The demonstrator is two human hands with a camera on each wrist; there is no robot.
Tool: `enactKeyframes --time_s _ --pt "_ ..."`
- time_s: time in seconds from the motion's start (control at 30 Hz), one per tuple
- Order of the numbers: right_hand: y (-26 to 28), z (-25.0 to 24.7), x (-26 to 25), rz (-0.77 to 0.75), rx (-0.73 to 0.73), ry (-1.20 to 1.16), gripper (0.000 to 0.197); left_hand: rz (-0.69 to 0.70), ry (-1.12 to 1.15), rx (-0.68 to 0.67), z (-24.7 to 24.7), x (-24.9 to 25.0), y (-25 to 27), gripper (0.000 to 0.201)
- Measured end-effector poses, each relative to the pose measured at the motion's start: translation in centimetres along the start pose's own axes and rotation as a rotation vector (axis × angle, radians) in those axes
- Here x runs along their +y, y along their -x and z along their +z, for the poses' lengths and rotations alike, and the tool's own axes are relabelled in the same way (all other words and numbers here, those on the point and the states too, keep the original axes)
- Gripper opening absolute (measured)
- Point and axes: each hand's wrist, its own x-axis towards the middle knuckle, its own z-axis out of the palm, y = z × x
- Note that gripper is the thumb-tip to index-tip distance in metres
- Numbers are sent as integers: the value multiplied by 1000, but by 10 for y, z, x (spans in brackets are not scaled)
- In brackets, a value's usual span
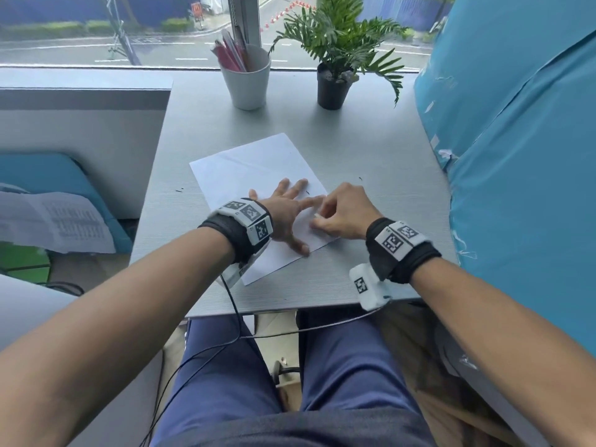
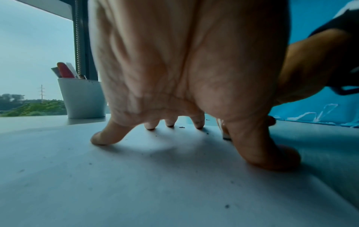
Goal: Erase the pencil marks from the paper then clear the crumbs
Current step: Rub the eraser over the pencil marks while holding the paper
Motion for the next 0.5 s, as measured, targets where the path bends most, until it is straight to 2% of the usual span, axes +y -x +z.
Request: enactKeyframes --time_s 0.1,0.17,0.3,0.5 --pt "-12 -20 16 89 93 22 16 -8 6 -4 -1 0 2 122" --pt "-13 -20 10 72 121 34 16 -10 0 -3 0 1 1 123" --pt "0 7 -9 -46 11 -20 16 0 -10 4 0 0 2 122" --pt "-17 -24 17 83 122 44 18 -3 8 -1 1 0 3 123"
